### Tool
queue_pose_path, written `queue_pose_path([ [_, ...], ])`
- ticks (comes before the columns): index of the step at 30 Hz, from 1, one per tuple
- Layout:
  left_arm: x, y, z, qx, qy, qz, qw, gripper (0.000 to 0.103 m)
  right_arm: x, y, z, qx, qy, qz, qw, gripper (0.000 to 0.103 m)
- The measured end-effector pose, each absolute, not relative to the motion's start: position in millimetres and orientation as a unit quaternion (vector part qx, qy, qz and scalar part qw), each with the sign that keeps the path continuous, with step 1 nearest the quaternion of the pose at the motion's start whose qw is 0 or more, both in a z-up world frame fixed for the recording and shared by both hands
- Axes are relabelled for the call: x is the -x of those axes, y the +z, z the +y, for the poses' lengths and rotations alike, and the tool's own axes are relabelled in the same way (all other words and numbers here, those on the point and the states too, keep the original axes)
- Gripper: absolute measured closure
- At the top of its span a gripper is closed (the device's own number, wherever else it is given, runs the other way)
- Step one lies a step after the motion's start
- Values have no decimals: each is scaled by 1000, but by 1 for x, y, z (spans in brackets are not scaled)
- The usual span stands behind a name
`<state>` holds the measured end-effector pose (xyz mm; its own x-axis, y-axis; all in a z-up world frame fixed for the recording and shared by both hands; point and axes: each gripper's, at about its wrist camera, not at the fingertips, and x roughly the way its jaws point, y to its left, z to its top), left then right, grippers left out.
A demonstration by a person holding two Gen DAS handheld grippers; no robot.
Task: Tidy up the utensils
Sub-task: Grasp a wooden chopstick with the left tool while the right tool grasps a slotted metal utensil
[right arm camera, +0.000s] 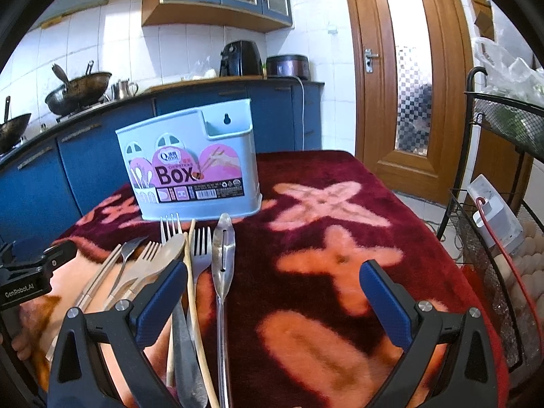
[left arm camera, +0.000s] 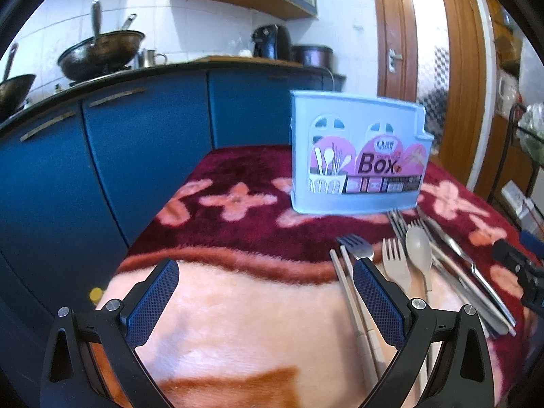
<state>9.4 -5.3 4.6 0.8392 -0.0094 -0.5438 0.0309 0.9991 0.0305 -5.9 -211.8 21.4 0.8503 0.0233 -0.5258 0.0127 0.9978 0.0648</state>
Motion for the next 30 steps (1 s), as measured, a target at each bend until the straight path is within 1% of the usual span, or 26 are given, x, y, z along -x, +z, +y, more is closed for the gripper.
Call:
queue_pose_path([
  [3,-14,4,-5,-24,-26,309,951,1,1,24,-213,-24,16,297,954,1],
  [10,-23,-9,-15,-37,-54,377,924,1,-12,23,-205,11,43,350,936,10],
  [19,-29,-13,-21,-56,-61,412,907,1,-28,10,-204,34,40,411,910,21],
  [24,-32,-12,-17,-53,-57,426,902,1,-38,4,-206,29,49,448,892,22],
  [30,-39,-16,-7,-32,-68,448,891,1,-53,5,-205,38,54,472,879,22],
])
